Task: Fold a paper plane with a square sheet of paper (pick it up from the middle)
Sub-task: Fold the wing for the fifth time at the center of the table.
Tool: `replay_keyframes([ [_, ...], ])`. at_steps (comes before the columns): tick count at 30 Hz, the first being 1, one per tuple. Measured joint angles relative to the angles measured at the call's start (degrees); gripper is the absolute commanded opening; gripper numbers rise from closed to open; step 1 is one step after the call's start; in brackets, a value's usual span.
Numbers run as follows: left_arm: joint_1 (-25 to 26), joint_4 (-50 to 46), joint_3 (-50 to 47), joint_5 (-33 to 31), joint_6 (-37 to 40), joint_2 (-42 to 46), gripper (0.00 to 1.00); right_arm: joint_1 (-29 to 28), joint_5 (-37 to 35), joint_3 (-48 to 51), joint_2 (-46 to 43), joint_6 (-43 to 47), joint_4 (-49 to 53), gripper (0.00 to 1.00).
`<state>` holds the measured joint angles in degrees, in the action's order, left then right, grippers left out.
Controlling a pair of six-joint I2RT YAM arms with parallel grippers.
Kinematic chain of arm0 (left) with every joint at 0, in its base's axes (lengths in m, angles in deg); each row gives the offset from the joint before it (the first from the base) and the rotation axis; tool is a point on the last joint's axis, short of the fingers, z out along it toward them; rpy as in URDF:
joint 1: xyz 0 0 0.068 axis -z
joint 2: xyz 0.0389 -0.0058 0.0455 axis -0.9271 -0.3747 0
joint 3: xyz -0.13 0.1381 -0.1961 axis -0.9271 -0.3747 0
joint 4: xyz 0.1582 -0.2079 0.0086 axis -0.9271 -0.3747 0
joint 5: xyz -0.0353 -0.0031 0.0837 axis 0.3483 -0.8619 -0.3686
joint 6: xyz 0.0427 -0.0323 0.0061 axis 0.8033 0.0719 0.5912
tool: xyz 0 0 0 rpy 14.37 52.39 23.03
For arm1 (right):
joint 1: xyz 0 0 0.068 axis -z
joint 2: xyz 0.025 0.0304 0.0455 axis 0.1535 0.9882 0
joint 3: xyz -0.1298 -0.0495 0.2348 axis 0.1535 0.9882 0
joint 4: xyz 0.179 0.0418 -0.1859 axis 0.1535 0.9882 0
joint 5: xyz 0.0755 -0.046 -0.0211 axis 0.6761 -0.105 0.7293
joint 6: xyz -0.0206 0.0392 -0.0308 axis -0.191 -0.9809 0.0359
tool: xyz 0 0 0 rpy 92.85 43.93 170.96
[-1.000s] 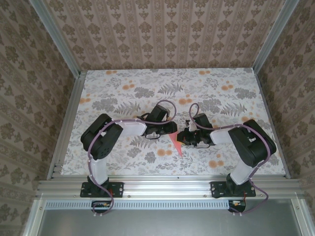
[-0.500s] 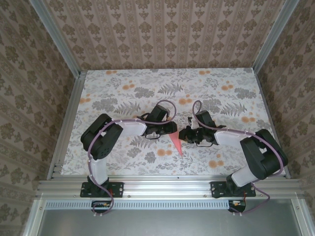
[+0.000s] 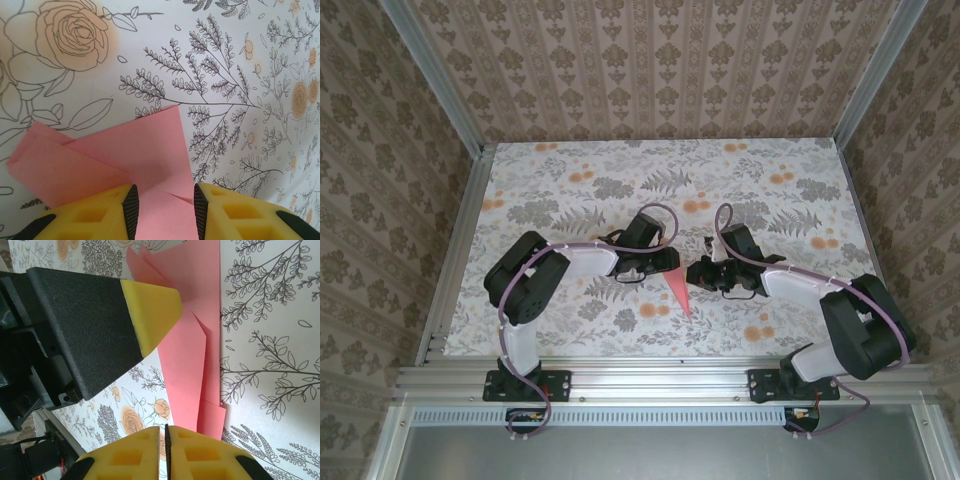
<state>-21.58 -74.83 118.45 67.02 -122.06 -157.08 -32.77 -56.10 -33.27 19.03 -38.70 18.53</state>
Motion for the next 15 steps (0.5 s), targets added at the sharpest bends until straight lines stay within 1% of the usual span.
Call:
replay_keyframes([
  [6,0.0,0.0,0.0,0.0,0.0,0.0,0.38,-0.5,2.4,-1.5,3.0,0.3,0.1,0.1],
  [15,-0.1,0.0,0.0,0.0,0.0,0.0,0.38,-2.9,5.4,-4.5,10.8,0.5,-1.5,0.1],
])
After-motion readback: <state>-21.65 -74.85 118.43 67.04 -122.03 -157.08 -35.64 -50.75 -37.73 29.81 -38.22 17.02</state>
